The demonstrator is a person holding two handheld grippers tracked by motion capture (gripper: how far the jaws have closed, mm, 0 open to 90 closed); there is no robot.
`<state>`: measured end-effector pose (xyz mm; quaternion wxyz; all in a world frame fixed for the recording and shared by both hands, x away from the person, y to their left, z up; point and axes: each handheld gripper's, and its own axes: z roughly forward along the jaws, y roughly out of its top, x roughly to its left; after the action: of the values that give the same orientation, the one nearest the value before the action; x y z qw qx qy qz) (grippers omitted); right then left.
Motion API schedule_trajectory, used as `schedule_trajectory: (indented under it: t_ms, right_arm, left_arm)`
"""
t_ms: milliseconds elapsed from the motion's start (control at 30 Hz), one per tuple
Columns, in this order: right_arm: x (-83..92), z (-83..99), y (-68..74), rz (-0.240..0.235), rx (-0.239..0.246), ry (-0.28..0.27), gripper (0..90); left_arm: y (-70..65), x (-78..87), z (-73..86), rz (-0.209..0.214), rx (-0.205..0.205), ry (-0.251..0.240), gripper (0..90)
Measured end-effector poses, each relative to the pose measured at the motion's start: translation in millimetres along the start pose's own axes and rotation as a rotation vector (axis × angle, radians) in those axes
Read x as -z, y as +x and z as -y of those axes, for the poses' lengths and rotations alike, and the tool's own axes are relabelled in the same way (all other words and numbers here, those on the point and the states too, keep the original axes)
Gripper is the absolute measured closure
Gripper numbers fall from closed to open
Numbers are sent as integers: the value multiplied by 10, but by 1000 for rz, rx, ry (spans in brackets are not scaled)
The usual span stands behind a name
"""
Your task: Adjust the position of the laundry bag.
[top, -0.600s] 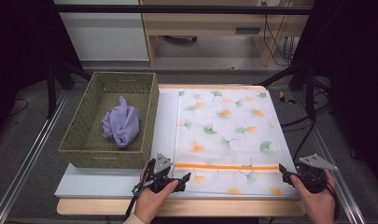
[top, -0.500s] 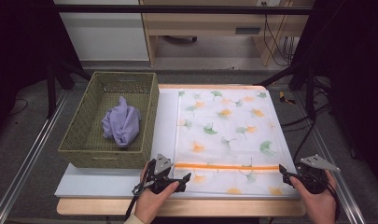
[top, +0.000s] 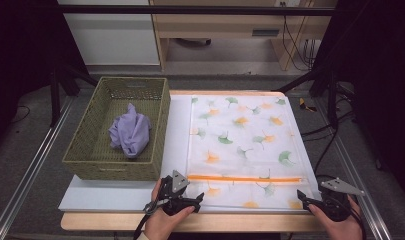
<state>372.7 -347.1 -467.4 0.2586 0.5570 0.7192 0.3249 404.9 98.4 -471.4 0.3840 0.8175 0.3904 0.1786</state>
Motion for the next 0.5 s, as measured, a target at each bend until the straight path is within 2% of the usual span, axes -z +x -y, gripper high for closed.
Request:
schedule_trajectory:
  t_ms: [133,233,433,500]
  right_arm:
    - [-50,-5,24,-9,1,25,259]
    - [-61,-5,21,-13,0,32,268]
    - [-102,-5,22,-9,-2,54,301]
    - [-109,-6,20,-7,-8,62,326]
  left_arm:
    - [31,-6,1,-6,12,-7,100]
    - [52,-25,12,8,43,-15,121]
    - [33,-82,29,18,33,3,202]
    - [30,-92,30,20,29,10,263]
